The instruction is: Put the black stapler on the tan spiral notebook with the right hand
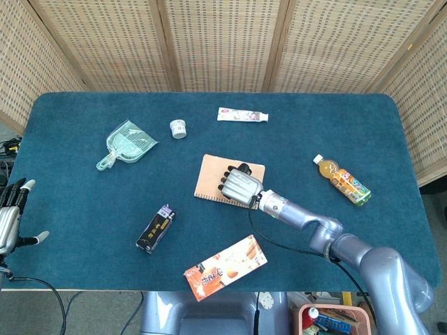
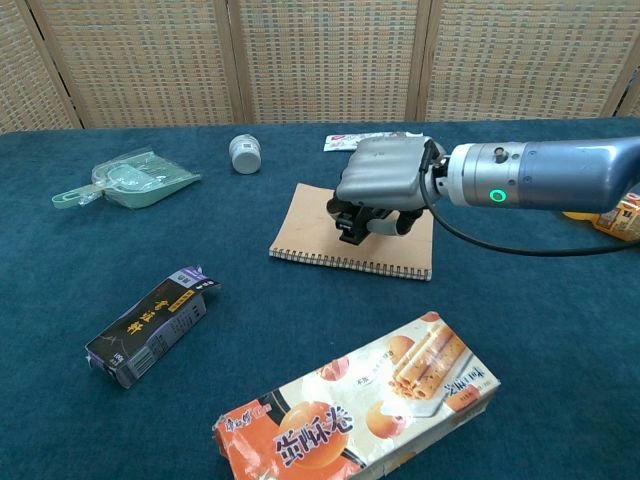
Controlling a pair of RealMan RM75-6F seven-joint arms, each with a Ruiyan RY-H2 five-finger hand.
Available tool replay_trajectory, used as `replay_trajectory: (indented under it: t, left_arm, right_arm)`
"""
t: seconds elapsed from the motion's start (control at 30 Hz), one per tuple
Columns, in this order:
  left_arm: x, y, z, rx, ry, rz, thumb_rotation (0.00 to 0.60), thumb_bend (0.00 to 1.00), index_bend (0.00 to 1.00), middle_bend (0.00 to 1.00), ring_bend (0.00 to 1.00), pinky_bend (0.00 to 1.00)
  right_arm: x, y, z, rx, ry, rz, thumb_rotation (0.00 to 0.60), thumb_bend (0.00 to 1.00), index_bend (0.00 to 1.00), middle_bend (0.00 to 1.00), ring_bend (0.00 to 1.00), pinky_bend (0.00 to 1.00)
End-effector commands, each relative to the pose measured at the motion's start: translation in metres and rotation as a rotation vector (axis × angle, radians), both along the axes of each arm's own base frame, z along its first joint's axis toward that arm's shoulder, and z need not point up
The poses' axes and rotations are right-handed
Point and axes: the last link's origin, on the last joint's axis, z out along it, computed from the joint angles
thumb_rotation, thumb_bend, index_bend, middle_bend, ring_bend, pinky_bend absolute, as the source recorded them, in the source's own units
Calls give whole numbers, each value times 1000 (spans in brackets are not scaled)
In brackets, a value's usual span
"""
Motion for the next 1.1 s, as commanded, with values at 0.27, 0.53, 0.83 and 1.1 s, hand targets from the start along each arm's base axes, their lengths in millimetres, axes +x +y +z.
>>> replay_trajectory:
  t: [0.27, 0.53, 0.83, 1.1]
  left_arm:
    - [-1, 1, 5, 7, -12, 3, 600, 45, 0, 0, 0, 0]
    - [2, -3, 5, 1, -19, -16, 600, 44, 0, 0, 0, 0]
    - [8, -11, 4, -1, -25, -55, 600, 45, 0, 0, 0, 0]
    - [14, -19, -6, -39, -23, -124, 600, 44, 0, 0, 0, 0]
  right_arm:
    - [-4, -13, -8, -67, 95, -35, 600, 0, 0, 0, 0, 21]
    - [1, 0, 36, -131, -1, -21, 600, 0, 0, 0, 0, 17]
    - [-53, 63, 148, -311, -211, -138, 600, 0, 0, 0, 0, 0]
    - [-137, 137, 208, -415, -453, -399, 600, 0, 0, 0, 0, 0]
